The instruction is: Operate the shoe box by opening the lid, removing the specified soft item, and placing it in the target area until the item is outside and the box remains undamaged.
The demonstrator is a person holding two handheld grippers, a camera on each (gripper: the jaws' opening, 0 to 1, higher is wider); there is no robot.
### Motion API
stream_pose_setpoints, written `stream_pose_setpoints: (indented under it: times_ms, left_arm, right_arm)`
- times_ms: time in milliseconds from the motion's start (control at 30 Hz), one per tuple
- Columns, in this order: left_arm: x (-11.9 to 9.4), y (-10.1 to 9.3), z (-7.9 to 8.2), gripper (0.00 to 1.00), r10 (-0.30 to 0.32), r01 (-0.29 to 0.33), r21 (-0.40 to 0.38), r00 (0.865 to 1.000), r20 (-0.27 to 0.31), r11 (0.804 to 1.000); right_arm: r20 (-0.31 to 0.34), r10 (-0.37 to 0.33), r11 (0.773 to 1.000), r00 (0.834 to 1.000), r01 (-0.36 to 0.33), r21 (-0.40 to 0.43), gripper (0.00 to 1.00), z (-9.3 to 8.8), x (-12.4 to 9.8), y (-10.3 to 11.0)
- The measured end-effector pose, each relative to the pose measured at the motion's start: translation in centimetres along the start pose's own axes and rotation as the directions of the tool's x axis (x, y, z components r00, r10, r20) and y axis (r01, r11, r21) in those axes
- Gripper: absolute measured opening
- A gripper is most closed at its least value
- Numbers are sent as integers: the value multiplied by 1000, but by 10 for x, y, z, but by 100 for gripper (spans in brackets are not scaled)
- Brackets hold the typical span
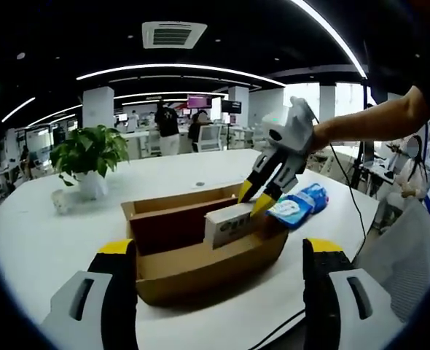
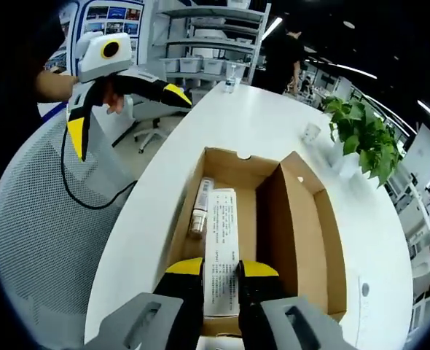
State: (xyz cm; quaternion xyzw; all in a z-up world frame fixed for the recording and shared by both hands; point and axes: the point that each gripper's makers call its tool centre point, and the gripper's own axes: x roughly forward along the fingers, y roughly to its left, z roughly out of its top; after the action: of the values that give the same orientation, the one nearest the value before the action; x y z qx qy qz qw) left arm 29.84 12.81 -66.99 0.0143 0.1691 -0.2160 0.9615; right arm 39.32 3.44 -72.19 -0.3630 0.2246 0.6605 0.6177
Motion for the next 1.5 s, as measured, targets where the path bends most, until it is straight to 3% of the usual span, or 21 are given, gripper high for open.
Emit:
stream_pose_setpoints:
  times_ms: [700, 1500]
  left_arm:
    - [-1, 2, -1, 100, 8, -8, 6, 1000, -4, 1000]
    - [2, -1, -5, 100, -2, 2, 16, 1000, -23, 1000]
  right_arm:
    - [35, -26, 999, 999, 27, -22, 13, 9, -46, -11]
    - [21, -81, 997, 997, 80, 22, 13, -28, -94, -24]
